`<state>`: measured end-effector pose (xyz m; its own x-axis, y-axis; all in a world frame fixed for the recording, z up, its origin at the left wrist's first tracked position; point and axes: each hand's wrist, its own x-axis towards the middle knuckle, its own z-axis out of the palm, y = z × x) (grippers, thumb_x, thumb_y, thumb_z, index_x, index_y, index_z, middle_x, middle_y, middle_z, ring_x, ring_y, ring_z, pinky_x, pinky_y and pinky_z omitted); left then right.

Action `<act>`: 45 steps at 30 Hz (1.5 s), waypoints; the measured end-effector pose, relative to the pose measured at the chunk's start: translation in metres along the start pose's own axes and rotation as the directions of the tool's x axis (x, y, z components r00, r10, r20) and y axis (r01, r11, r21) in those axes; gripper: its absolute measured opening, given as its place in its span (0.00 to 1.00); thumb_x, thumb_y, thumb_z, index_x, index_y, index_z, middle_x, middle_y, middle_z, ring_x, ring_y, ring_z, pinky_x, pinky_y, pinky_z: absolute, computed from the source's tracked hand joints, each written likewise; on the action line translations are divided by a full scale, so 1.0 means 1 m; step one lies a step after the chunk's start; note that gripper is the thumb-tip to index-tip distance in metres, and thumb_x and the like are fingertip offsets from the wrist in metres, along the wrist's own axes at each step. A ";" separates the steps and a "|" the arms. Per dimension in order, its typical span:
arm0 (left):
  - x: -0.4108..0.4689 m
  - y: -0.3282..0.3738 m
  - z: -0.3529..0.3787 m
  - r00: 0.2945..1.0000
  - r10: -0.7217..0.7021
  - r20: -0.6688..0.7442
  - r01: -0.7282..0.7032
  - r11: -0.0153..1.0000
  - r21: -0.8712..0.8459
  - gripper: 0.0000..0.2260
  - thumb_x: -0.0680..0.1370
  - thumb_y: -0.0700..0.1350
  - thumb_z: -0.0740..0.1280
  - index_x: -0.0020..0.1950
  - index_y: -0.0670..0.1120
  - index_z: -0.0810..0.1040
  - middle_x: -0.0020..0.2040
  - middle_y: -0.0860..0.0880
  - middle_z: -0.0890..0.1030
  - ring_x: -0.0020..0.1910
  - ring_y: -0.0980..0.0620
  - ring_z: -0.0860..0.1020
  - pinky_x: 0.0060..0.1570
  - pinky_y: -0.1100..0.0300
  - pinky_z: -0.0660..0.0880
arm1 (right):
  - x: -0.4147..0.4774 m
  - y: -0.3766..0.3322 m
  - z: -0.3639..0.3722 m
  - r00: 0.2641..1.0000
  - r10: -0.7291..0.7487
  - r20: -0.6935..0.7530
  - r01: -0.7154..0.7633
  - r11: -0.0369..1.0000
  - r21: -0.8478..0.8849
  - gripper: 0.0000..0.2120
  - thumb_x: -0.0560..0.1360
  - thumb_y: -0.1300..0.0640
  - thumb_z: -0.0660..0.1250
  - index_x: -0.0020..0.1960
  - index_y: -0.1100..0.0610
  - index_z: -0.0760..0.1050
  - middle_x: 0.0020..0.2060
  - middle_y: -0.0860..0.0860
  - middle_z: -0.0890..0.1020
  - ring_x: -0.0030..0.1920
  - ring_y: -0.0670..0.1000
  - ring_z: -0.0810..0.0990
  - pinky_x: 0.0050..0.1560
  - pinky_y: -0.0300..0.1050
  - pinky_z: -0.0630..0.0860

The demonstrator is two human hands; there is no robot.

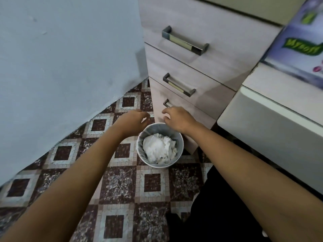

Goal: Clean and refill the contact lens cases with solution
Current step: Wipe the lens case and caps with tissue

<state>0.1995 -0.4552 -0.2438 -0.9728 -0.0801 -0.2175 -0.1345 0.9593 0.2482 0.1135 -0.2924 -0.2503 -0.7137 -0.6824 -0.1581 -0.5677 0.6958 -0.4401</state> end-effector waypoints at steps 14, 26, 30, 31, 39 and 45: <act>-0.038 0.054 -0.106 0.970 0.099 -0.223 -0.080 0.993 0.090 0.16 0.81 0.48 0.58 0.65 0.45 0.74 0.62 0.43 0.76 0.60 0.43 0.74 0.61 0.49 0.70 | -0.044 -0.049 -0.101 0.969 -0.165 -0.185 0.143 0.982 -0.124 0.18 0.77 0.57 0.58 0.66 0.59 0.71 0.63 0.57 0.74 0.63 0.56 0.71 0.61 0.48 0.69; -0.058 0.136 -0.182 0.890 0.265 -0.370 -0.210 0.960 0.183 0.16 0.80 0.49 0.58 0.66 0.47 0.73 0.63 0.45 0.76 0.60 0.45 0.74 0.59 0.53 0.71 | -0.122 -0.054 -0.204 0.904 -0.195 -0.381 0.113 0.967 -0.227 0.16 0.77 0.57 0.58 0.62 0.60 0.74 0.58 0.59 0.76 0.60 0.58 0.73 0.57 0.49 0.71; -0.057 0.170 -0.198 0.869 0.313 -0.383 -0.254 0.947 0.197 0.17 0.80 0.50 0.58 0.67 0.48 0.73 0.64 0.46 0.75 0.62 0.47 0.72 0.60 0.53 0.70 | -0.152 -0.041 -0.232 0.882 -0.185 -0.434 0.078 0.965 -0.252 0.18 0.77 0.58 0.58 0.65 0.60 0.72 0.62 0.59 0.75 0.63 0.56 0.71 0.60 0.45 0.68; -0.056 0.181 -0.200 0.862 0.333 -0.383 -0.273 0.941 0.202 0.17 0.80 0.50 0.57 0.67 0.47 0.73 0.64 0.46 0.74 0.63 0.47 0.72 0.60 0.53 0.70 | -0.160 -0.035 -0.238 0.876 -0.172 -0.451 0.057 0.965 -0.257 0.17 0.77 0.58 0.58 0.64 0.60 0.72 0.61 0.59 0.75 0.62 0.57 0.72 0.58 0.45 0.68; -0.041 0.281 -0.198 0.773 0.501 -0.388 -0.465 0.865 0.190 0.16 0.80 0.48 0.59 0.66 0.48 0.73 0.63 0.45 0.75 0.61 0.45 0.73 0.57 0.55 0.70 | -0.230 0.031 -0.272 0.829 -0.027 -0.559 -0.120 0.967 -0.226 0.16 0.78 0.57 0.59 0.63 0.60 0.73 0.63 0.56 0.75 0.63 0.56 0.71 0.60 0.49 0.68; -0.025 0.357 -0.180 0.692 0.635 -0.343 -0.595 0.771 0.226 0.15 0.80 0.50 0.58 0.63 0.48 0.76 0.61 0.49 0.76 0.61 0.47 0.73 0.56 0.57 0.68 | -0.289 0.083 -0.286 0.789 0.111 -0.604 -0.272 0.945 -0.182 0.17 0.78 0.57 0.59 0.65 0.58 0.72 0.64 0.55 0.74 0.64 0.54 0.71 0.62 0.47 0.68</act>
<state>0.1416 -0.1600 0.0200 -0.8233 0.4609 0.3312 0.5181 0.8486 0.1072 0.1554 0.0272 0.0115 -0.8740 -0.3263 0.3601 -0.4173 0.8836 -0.2123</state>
